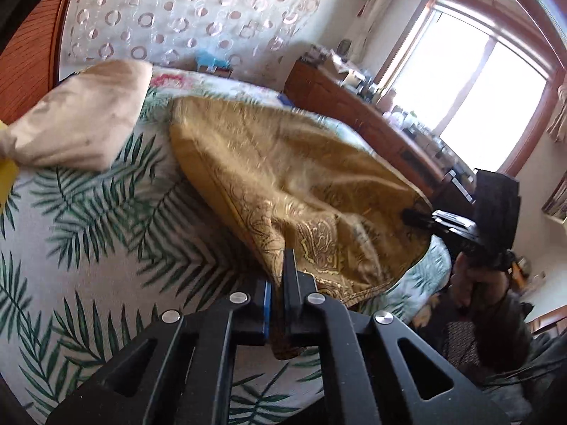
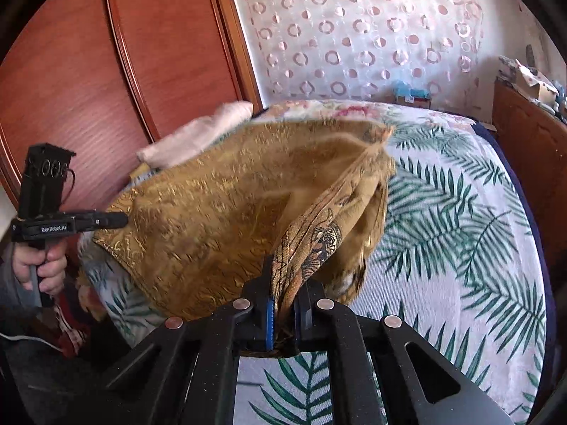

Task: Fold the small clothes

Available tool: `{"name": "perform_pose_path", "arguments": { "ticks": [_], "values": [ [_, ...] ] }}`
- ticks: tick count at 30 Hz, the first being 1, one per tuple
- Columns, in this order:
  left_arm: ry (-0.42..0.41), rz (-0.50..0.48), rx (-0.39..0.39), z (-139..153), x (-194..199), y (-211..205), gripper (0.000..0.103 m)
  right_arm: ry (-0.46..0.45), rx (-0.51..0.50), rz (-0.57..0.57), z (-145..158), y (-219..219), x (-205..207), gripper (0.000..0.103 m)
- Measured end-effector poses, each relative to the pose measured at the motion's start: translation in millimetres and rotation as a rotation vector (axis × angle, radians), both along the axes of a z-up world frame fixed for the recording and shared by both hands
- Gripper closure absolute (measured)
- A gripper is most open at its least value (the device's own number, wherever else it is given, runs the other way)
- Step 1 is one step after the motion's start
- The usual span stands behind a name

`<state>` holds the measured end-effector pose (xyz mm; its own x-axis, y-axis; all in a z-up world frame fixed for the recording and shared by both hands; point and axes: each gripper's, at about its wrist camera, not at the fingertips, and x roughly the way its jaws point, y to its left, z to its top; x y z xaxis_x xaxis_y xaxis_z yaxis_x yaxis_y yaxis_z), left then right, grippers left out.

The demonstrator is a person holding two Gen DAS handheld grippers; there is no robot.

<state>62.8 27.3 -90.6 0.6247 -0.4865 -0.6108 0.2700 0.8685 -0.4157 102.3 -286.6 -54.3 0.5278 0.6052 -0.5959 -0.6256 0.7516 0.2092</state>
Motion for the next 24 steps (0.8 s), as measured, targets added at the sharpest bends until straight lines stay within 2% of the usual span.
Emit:
{"name": "perform_pose_path", "arguments": {
  "ticks": [2,7,11,13,16,18,19,24],
  "values": [
    [-0.034,0.004,-0.029,19,5,-1,0.098,-0.014,0.027,-0.002,13,-1,5,0.096],
    [-0.127,0.028,-0.044,59,28,-4,0.098,-0.068,0.031,-0.041,48,0,25,0.096],
    [-0.168,0.036,-0.062,80,42,-6,0.098,-0.091,-0.029,-0.081,64,6,39,0.096],
    [-0.181,0.025,-0.049,85,41,-12,0.098,-0.102,-0.05,-0.076,65,8,33,0.084],
    [-0.185,0.021,-0.014,82,36,-16,0.098,-0.12,-0.11,-0.09,57,8,15,0.064],
    [-0.18,0.03,0.01,77,31,-16,0.098,-0.135,-0.149,-0.104,50,8,2,0.06],
    [-0.176,0.036,0.023,76,32,-17,0.098,-0.141,-0.166,-0.11,45,7,-5,0.054],
    [-0.124,0.073,0.096,47,26,-13,0.098,-0.18,-0.186,-0.131,39,5,-32,0.052]
  ]
}}
